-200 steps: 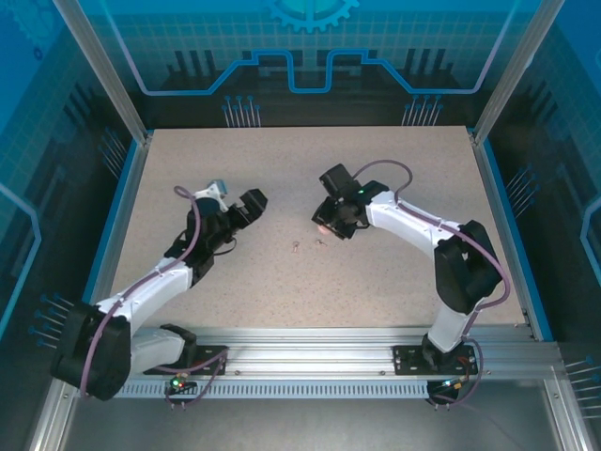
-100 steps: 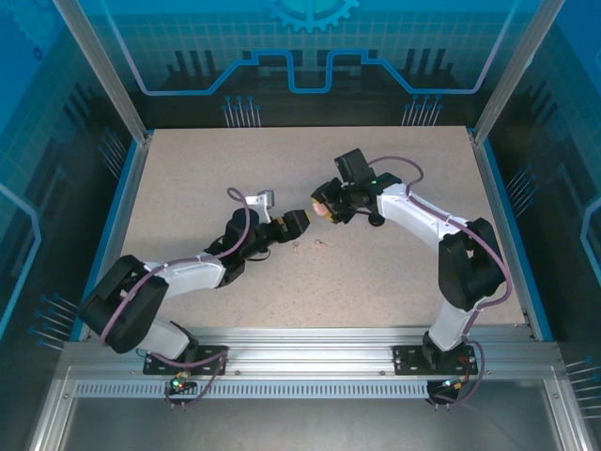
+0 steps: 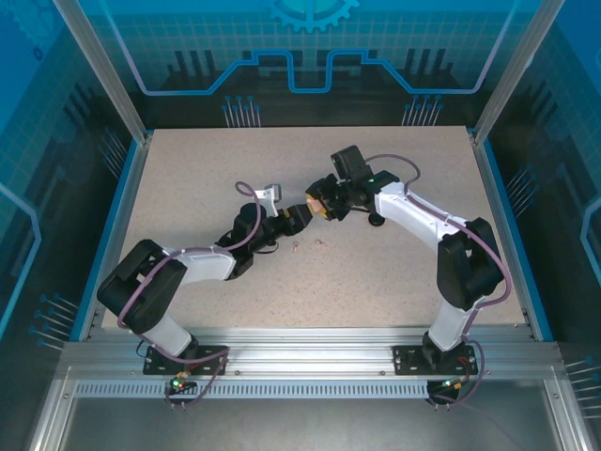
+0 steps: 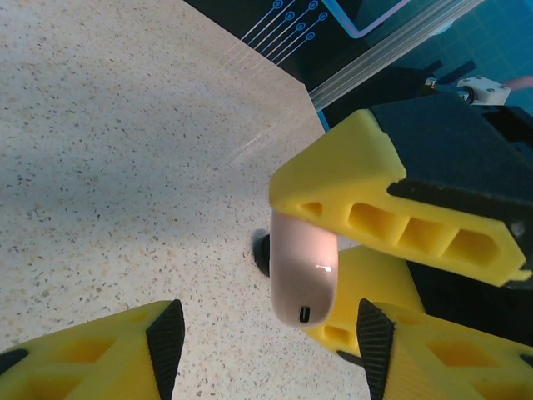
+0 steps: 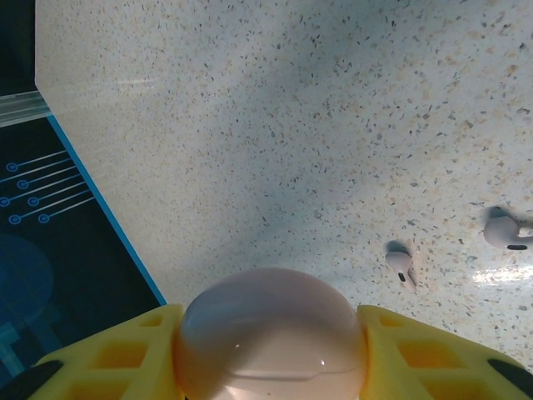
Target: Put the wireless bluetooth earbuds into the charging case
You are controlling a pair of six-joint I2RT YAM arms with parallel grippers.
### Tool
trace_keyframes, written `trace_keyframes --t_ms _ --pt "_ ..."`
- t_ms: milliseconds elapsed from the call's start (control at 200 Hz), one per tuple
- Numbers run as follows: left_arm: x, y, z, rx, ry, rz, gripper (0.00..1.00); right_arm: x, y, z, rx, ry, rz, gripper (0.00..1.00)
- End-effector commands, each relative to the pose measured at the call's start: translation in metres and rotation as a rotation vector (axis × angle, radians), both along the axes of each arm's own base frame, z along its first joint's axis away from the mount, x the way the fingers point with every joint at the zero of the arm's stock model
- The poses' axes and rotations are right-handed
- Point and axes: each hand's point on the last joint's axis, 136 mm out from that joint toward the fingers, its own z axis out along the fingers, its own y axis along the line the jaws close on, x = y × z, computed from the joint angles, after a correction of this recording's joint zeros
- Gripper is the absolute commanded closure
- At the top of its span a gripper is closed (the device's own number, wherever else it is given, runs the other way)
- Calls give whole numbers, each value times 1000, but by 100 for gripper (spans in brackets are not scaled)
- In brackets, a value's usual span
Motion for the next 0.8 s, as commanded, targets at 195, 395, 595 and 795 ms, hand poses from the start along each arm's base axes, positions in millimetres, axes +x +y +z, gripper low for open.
trace_keyframes --t_ms 195,395,595,795 --pt "13 -12 20 -47 -60 -9 45 -2 20 11 47 -9 41 65" --pt "15 -14 22 -51 -63 -12 55 -3 22 13 52 -13 45 65" --pt "17 -16 22 -57 -61 -14 58 -5 24 15 59 -17 47 65" --pt "18 -16 23 -63 -65 -11 64 -6 25 17 65 -19 49 65"
